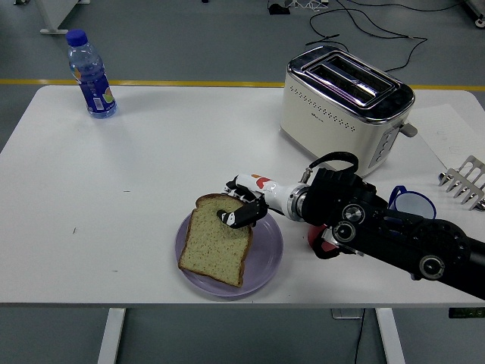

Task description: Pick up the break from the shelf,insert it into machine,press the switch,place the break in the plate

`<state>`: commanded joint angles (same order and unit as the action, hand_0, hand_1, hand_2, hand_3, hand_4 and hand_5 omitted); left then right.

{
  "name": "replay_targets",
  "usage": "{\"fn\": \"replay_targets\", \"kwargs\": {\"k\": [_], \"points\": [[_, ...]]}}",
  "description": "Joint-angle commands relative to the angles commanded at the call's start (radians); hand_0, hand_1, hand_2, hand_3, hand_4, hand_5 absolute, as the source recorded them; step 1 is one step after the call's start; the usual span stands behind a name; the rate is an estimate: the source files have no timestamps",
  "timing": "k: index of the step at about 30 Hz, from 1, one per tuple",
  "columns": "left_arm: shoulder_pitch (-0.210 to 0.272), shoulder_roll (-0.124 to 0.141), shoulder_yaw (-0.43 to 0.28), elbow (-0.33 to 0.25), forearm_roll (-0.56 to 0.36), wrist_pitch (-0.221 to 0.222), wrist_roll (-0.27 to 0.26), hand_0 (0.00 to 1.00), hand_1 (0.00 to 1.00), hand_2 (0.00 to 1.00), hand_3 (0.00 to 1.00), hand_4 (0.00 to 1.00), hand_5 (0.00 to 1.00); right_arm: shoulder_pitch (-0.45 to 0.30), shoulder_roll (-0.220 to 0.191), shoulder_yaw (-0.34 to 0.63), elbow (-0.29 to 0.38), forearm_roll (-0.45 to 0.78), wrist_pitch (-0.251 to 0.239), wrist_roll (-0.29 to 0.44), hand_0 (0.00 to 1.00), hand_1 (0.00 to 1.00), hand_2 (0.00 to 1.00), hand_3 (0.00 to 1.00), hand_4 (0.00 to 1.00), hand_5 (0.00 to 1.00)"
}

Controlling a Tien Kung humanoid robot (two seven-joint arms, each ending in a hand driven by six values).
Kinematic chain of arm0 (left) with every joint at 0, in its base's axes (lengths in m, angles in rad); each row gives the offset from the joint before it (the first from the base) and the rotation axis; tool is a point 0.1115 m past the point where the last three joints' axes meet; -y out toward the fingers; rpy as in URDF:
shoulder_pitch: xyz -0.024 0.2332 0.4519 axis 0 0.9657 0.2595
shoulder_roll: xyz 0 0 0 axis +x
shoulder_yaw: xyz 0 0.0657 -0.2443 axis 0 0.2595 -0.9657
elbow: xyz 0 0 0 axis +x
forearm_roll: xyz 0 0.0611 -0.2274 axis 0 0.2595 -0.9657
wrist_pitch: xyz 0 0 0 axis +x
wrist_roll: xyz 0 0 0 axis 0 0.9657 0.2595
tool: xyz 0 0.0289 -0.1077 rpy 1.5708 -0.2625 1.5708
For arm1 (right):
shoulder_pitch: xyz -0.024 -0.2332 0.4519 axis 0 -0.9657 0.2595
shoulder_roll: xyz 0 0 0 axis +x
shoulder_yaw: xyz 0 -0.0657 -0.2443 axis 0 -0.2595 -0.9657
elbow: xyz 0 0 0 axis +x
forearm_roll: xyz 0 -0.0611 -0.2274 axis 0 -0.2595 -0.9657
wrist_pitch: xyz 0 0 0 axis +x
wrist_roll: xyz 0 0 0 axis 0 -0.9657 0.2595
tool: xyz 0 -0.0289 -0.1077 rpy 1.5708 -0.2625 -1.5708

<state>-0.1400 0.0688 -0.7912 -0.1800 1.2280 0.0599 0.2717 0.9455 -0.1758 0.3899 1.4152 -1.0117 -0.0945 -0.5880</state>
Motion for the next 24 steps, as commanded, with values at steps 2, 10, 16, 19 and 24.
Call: {"fn": "replay_targets", "kwargs": {"k": [2,10,16,19,24], "points": [[-0.001,0.000,0.000,0.000,-0.001,0.000,0.000,0.655,0.599,0.597,0.598,0.331,0.946,-0.001,0.002,0.002,-0.004,-0.011,0.014,0.004,0.283,0.420,0.502,0.556,0.442,0.014],[-0.003,-0.002,-0.005,0.000,0.002,0.000,0.000,0.655,0.602,0.598,0.598,0.329,0.944,-0.002,0.007,0.016,-0.026,-0.015,0.065,0.050,0.573,0.624,0.639,0.687,0.573,0.068],[-0.003,-0.002,-0.008,0.000,0.006,0.000,0.000,0.655,0.602,0.599,0.599,0.328,0.944,0.002,0.006,0.030,-0.031,-0.027,0.085,0.064,0.706,0.712,0.737,0.762,0.618,0.088],[-0.003,-0.002,-0.007,0.000,0.004,0.000,0.000,0.654,0.602,0.599,0.598,0.328,0.944,0.000,0.005,0.035,-0.033,-0.038,0.092,0.069,0.816,0.801,0.854,0.844,0.653,0.085],[-0.002,-0.002,-0.003,0.000,-0.001,0.000,0.000,0.654,0.602,0.600,0.598,0.328,0.944,-0.003,0.002,0.041,-0.033,-0.063,0.091,0.071,0.881,0.863,0.937,0.881,0.673,0.089]]}}
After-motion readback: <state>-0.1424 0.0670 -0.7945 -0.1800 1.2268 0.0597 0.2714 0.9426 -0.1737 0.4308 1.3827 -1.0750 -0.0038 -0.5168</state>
